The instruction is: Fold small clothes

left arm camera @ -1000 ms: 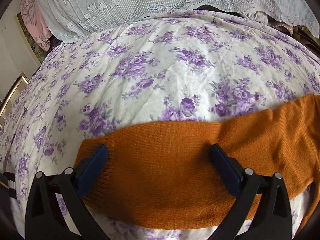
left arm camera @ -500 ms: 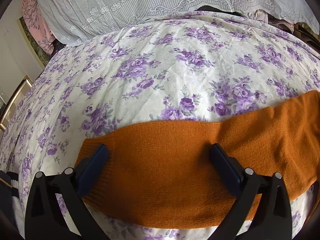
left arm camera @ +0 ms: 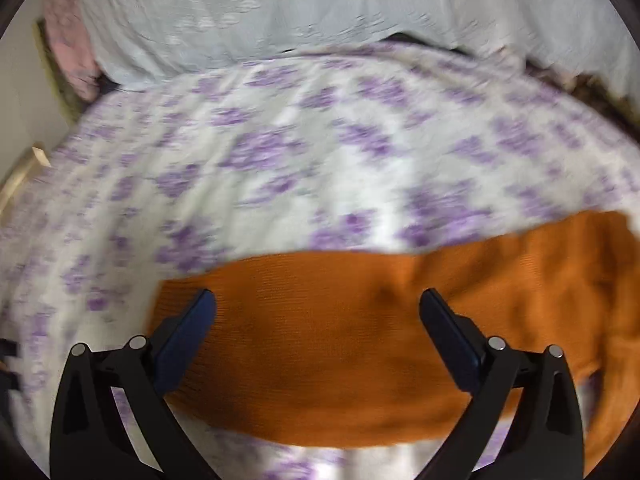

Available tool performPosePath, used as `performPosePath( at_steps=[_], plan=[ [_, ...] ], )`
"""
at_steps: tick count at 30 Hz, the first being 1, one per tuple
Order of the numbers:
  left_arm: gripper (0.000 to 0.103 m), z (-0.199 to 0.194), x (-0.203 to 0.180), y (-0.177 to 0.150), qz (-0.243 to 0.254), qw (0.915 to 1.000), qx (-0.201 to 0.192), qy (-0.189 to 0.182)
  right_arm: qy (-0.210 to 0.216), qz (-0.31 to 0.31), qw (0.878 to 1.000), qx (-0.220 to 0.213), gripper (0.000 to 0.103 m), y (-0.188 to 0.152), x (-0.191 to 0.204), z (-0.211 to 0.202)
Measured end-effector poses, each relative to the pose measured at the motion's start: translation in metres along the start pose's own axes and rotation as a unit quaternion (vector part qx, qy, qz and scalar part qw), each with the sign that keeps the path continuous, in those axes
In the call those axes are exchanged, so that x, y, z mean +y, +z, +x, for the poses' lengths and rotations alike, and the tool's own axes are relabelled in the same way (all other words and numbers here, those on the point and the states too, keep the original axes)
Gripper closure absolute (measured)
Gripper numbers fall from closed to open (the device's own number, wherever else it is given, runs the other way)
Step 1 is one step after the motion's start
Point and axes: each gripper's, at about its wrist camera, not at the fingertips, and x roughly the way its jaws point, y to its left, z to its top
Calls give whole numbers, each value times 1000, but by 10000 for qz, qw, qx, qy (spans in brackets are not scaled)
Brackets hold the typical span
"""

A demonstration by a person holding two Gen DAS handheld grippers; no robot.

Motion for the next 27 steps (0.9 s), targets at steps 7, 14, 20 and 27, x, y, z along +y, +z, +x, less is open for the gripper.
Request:
performPosePath(
  at_steps=[7, 14, 20, 27],
  plan=[
    [4, 14, 6, -3, 127, 9961, 226, 840, 1592, -18, 9780, 1346, 68, -30, 75, 89],
    [4, 12, 68, -5, -1232, 9909, 345, 417, 257, 1216, 9917, 326, 82, -34, -32, 13],
    [4, -40, -16, -13, -265, 9996, -54, -12, -801, 1824, 9681, -1517, 35, -97, -101, -162],
    [4, -89, -199, -49, 1479, 9772, 133, -1519, -194, 4007, 8978, -1814, 45, -165, -215, -201]
  ],
)
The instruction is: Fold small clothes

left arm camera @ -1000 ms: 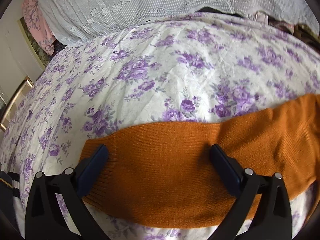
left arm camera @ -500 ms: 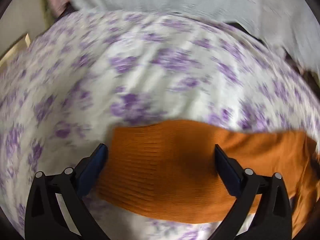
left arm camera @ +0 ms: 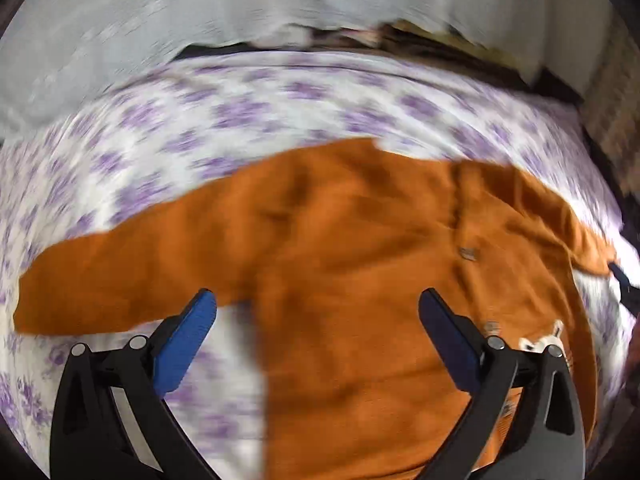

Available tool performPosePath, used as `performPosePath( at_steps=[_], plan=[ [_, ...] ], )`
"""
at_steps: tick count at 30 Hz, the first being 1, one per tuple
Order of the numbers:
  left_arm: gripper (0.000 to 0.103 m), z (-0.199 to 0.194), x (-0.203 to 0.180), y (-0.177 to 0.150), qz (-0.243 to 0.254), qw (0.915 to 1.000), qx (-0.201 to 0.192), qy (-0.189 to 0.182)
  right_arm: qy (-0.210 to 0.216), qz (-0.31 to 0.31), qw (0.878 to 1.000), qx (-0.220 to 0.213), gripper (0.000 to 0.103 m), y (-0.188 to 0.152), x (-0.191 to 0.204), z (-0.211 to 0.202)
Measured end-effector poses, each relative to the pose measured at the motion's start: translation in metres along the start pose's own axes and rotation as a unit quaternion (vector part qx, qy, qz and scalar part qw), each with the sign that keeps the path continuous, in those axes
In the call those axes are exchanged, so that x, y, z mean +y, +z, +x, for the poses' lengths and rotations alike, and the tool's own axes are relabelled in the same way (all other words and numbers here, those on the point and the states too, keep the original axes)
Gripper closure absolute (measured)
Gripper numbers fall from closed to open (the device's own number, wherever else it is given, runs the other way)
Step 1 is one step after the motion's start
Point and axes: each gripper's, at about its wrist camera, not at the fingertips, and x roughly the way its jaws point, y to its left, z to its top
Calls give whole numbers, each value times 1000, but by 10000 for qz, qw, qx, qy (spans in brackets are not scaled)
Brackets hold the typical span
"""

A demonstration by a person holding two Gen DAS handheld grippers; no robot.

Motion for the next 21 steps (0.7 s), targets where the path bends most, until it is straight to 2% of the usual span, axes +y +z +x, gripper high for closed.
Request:
performPosePath(
  at_steps=[1, 2, 3, 4, 6, 8, 9, 10, 11, 12, 15, 17, 18, 19, 20, 21],
  plan=[
    [4, 5, -18, 0, 215, 9997, 42, 73, -39, 200, 9998, -10, 66, 3, -10, 6],
    [4, 22, -46, -1, 627, 9973, 257, 286, -215, 323, 9990, -240, 84, 6, -21, 6],
    [4, 36, -57, -2, 819, 9945, 412, 511, -555, 381, 9961, -568, 101, 4, -26, 7],
    [4, 49, -66, -6, 926, 9915, 491, 775, -759, 514, 9925, -811, 102, 8, -36, -1],
    [4, 43, -64, -9, 732, 9941, 290, 744, -557, 883, 9898, -967, 92, 11, -46, -19],
    [4, 38, -57, -3, 525, 9959, 458, 570, -707, 668, 9850, -1428, 34, 7, -33, -36],
    [4, 37, -53, -1, 419, 9965, 498, 518, -928, 603, 9783, -1753, 29, 6, -28, -45],
    [4, 32, -51, -2, 313, 9971, 535, 434, -1151, 546, 9690, -2116, 29, 6, -23, -52],
    [4, 30, -51, -1, 253, 9976, 547, 330, -1246, 497, 9662, -2203, 29, 11, -21, -52],
    [4, 28, -54, 1, 218, 9981, 530, 208, -1322, 506, 9665, -2140, 29, 20, -24, -47],
    [4, 34, -70, 4, 167, 9981, 564, 198, -1587, 716, 9691, -1748, 29, 41, -38, -14],
    [4, 44, -79, 0, 98, 9977, 655, 136, -1965, 283, 9644, -1746, 30, 45, -25, 0],
    [4, 51, -84, -7, 138, 9981, 547, 237, -2015, 82, 9655, -1649, 32, 45, -21, 5],
    [4, 52, -85, -11, 197, 9987, 377, 280, -2052, -156, 9665, -1536, 44, 43, -16, 12],
    [4, 50, -86, -13, 225, 9989, 289, 285, -2065, -306, 9672, -1445, 64, 38, -16, 14],
    [4, 48, -85, -13, 233, 9991, 276, 240, -1997, -329, 9701, -1340, 75, 36, -15, 15]
  ],
)
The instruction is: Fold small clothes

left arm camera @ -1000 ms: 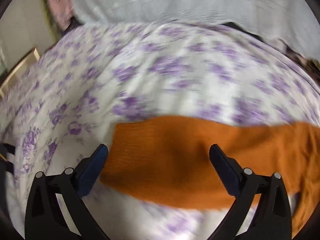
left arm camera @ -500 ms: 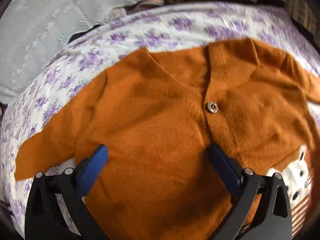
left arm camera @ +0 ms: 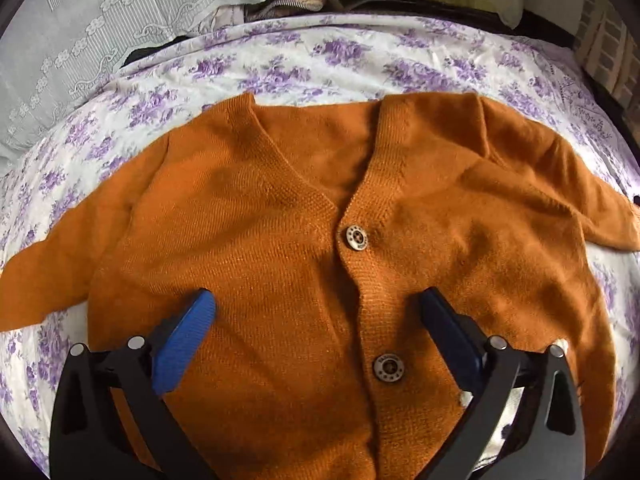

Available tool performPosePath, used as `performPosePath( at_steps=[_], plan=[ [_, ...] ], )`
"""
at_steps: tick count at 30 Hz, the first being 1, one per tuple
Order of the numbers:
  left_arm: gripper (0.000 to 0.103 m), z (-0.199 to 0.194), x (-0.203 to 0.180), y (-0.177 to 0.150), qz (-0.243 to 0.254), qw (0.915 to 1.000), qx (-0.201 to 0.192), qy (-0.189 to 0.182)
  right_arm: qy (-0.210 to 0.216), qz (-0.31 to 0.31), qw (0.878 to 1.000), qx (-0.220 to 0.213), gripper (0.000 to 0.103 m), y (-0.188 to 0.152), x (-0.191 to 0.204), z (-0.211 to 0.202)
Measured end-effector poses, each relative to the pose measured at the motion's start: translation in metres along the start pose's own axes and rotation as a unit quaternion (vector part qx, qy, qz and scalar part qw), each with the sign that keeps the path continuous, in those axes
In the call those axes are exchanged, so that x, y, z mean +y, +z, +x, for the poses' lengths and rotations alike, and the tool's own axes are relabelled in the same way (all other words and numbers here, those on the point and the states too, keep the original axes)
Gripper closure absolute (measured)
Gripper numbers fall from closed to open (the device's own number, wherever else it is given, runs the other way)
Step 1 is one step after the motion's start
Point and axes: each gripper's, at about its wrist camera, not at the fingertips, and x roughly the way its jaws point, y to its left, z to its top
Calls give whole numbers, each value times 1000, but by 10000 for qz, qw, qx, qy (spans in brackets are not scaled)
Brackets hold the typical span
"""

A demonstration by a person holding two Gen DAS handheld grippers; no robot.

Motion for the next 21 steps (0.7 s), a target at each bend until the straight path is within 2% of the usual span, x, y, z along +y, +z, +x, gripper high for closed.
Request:
performPosePath(
  at_steps=[1, 2, 4, 6, 7, 8, 10, 12, 14, 15, 16, 18, 20, 21],
  plan=[
    [4, 1, 2, 0, -37, 10000, 10, -67, 158, 94, 9998, 89, 97, -1, -3, 1],
    [4, 2, 5, -1, -96, 9998, 30, -144, 397, 252, 9988, 135, 97, -2, -10, -2],
    [4, 2, 7, 0, -126, 9998, 26, -181, 705, 418, 9965, -165, 97, 0, -10, -18],
    [4, 2, 5, -1, -83, 9999, 7, -130, 777, 350, 9940, -685, 97, 5, -6, -45],
    [4, 2, 4, -1, -61, 9999, -6, -106, 641, 336, 9937, -856, 97, 7, -9, -52],
    [4, 1, 3, -2, -47, 9999, -13, -93, 451, 436, 9953, -733, 97, 7, -16, -41],
    [4, 1, 3, -2, -43, 9999, -16, -95, 189, 741, 9970, -102, 99, 1, -34, -9],
    [4, 1, 4, -2, -38, 9999, -18, -103, 281, 925, 9951, -186, 91, 3, -37, -12],
    [4, 0, 4, -3, -34, 9999, -30, -100, 74, 892, 9939, -639, 70, 4, -36, -34],
    [4, -1, 4, -3, -32, 9999, -43, -96, 86, 959, 9921, -799, 70, 4, -37, -42],
    [4, -2, 3, -2, -24, 9999, -59, -97, 325, 1041, 9901, -879, 70, 3, -37, -51],
    [4, -7, 1, 3, 35, 9998, -56, -192, 1196, 897, 9862, -715, 70, -1, -21, -65],
    [4, -11, -9, 15, 162, 9990, -35, -412, 1838, 105, 9824, -306, 60, -10, 25, -61],
    [4, -13, -17, 25, 254, 9987, -43, -442, 2173, -303, 9756, -15, 59, -18, 48, -54]
  ],
)
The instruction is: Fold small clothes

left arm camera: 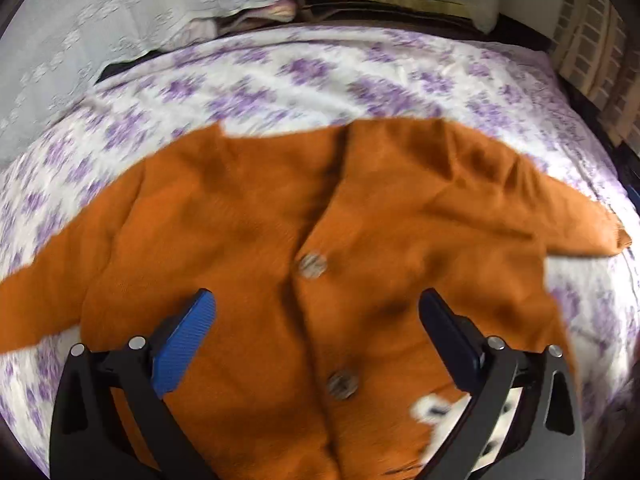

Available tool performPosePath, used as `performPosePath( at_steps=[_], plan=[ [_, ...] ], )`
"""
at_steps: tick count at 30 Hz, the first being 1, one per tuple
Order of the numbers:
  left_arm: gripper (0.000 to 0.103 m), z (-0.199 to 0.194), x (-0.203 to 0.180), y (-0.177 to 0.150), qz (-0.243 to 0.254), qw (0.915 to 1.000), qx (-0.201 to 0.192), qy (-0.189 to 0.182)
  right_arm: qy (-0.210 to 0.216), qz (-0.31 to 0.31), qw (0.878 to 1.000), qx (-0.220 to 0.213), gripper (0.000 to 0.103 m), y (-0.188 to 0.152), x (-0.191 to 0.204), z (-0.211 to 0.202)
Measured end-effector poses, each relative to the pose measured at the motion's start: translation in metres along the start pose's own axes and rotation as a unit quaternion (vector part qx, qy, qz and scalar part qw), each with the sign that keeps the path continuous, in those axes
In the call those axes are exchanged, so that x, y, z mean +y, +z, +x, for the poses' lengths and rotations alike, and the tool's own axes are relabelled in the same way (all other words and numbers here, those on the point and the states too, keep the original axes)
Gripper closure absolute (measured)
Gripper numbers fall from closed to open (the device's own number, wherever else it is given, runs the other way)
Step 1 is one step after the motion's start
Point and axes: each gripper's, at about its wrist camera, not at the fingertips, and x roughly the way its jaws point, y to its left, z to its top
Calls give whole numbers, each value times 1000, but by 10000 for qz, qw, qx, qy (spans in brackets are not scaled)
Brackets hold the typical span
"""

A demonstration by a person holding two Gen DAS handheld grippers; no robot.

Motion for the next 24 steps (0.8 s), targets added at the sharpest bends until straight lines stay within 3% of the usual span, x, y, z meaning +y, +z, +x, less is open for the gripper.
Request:
performPosePath(
  at_steps=[1, 3, 5, 6, 7, 9, 10, 11, 14, 15, 17, 18, 19, 20, 22, 24],
  plan=[
    [4, 0, -9, 11, 70, 10000, -24, 65, 425, -243, 9976, 481, 59, -10, 17, 22],
    [4, 2, -27, 39, 156, 9995, -138, 232, 793, -378, 9876, 1304, 59, -28, 32, 61],
    [4, 15, -43, 64, 188, 9996, -72, 188, 777, -405, 9738, 2097, 63, -48, 30, 95],
    [4, 33, -53, 76, 198, 9996, 173, 128, 515, -319, 9722, 2263, 72, -53, 21, 105],
    [4, 50, -60, 81, 209, 9989, 399, 121, 438, -120, 9744, 2201, 87, -52, 12, 108],
    [4, 89, -70, 83, 134, 9972, 715, 192, 375, 220, 9787, 2006, 89, -42, -1, 101],
    [4, 88, -65, 82, -121, 9992, 372, 81, 290, 264, 9821, 1842, 88, -38, -4, 95],
    [4, 89, -63, 80, -236, 9993, 284, 43, 153, 234, 9847, 1722, 88, -36, -5, 91],
    [4, 76, -66, 82, -174, 9997, 119, 90, 243, 16, 9871, 1582, 80, -35, 9, 81],
    [4, 63, -70, 84, -125, 9997, -186, 31, 416, -135, 9853, 1650, 77, -37, 18, 79],
    [4, 59, -80, 89, 105, 9980, -567, 253, 486, -323, 9811, 1846, 57, -45, 26, 91],
    [4, 75, -86, 92, 295, 9972, -339, 592, 339, -346, 9789, 1986, 59, -47, 23, 103],
    [4, 100, -88, 94, 393, 9975, 146, 570, 173, -378, 9772, 2084, 75, -50, 17, 110],
    [4, 101, -81, 95, 177, 9993, 17, 329, 37, -412, 9783, 2030, 88, -49, 14, 111],
    [4, 102, -65, 98, -114, 9995, 276, -70, -35, -204, 9811, 1922, 88, -42, 6, 103],
    [4, 88, -58, 93, -121, 9996, 240, -44, -245, -121, 9882, 1510, 82, -34, 2, 77]
  ],
)
